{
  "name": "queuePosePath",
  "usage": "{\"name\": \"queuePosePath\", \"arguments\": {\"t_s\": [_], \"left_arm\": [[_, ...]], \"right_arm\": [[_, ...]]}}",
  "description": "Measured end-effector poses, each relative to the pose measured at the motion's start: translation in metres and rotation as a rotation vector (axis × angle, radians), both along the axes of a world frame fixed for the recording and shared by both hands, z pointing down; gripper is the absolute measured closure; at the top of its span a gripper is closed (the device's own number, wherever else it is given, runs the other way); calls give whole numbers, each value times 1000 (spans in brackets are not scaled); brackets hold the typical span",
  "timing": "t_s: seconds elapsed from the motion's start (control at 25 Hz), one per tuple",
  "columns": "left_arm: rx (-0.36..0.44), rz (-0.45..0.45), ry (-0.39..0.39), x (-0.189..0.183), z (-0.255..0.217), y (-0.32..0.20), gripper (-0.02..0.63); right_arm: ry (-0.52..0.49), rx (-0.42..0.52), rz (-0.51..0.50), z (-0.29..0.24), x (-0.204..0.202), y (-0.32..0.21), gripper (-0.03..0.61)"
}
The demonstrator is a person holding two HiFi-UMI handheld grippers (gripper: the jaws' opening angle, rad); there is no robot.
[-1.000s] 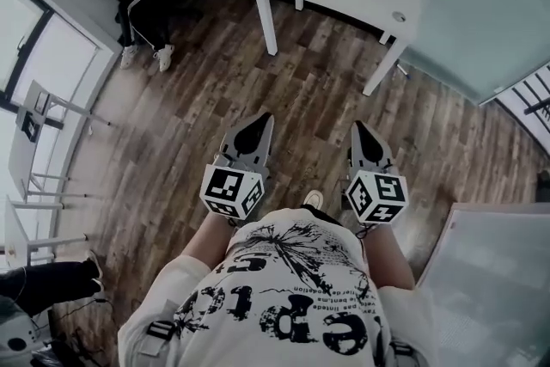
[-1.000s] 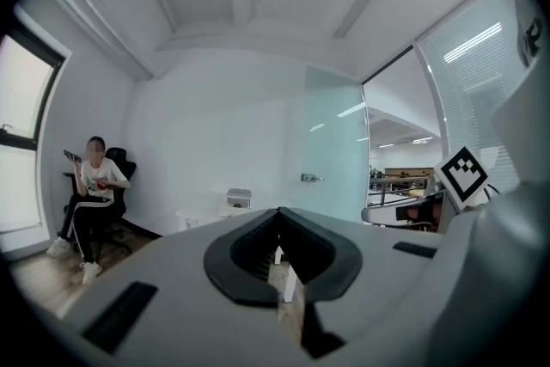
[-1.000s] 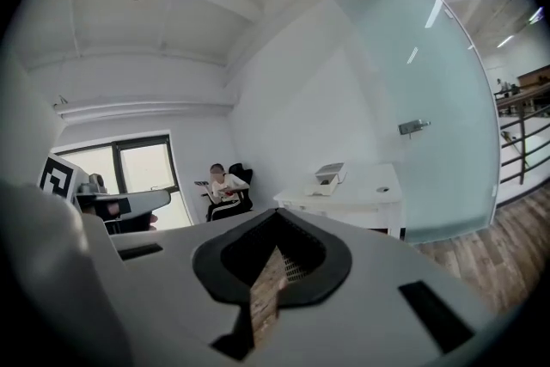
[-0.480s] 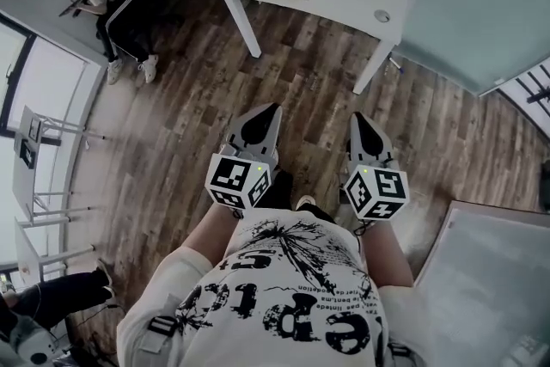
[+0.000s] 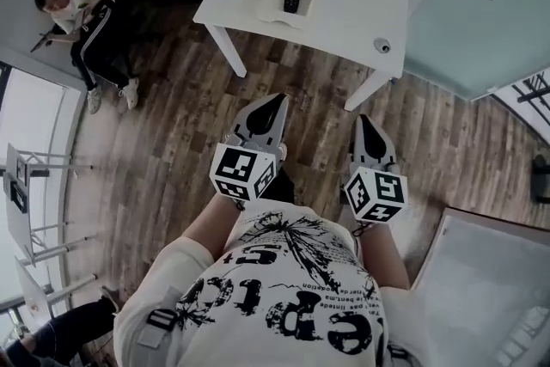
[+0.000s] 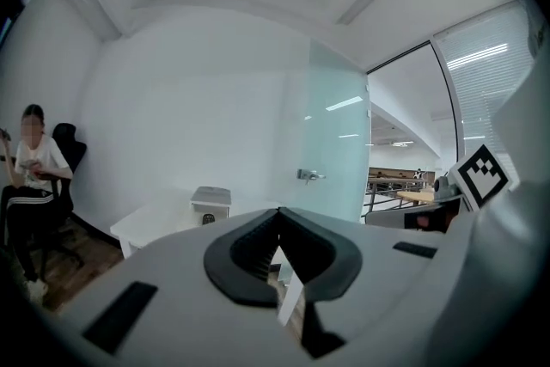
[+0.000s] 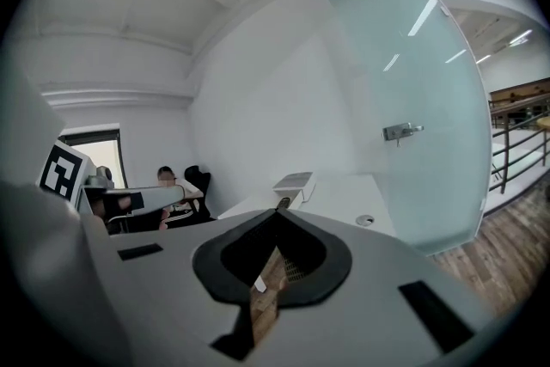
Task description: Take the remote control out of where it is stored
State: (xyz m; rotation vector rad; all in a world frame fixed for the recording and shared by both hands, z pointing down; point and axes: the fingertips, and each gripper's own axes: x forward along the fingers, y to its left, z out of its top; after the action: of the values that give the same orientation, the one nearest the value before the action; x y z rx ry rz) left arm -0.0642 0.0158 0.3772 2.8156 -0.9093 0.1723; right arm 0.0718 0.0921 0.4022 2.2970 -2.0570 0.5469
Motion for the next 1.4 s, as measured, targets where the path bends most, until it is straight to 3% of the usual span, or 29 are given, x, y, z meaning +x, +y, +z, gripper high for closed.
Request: {"name": "queuePosePath", "arguments": {"t_s": [0.4,0.56,0.72,1.04,1.4], "left_arm": [[-64,64,45,4,-10,-163,605],[-71,55,29,-1,-7,-209,605],[-142,31,18,-1,15,-234,606],[-170,-73,-38,28,44,-284,604],[-258,-165,-91,107,60,-334,604]], "right_arm": [[49,-17,39,-19,-1,-159,578],[50,-41,49,-17,2,-201,578],[42,-82,28,0,6,-230,578],[12,-103,-71,28,40,-301,578],[13,-89,-258,21,106,-378,578]]}}
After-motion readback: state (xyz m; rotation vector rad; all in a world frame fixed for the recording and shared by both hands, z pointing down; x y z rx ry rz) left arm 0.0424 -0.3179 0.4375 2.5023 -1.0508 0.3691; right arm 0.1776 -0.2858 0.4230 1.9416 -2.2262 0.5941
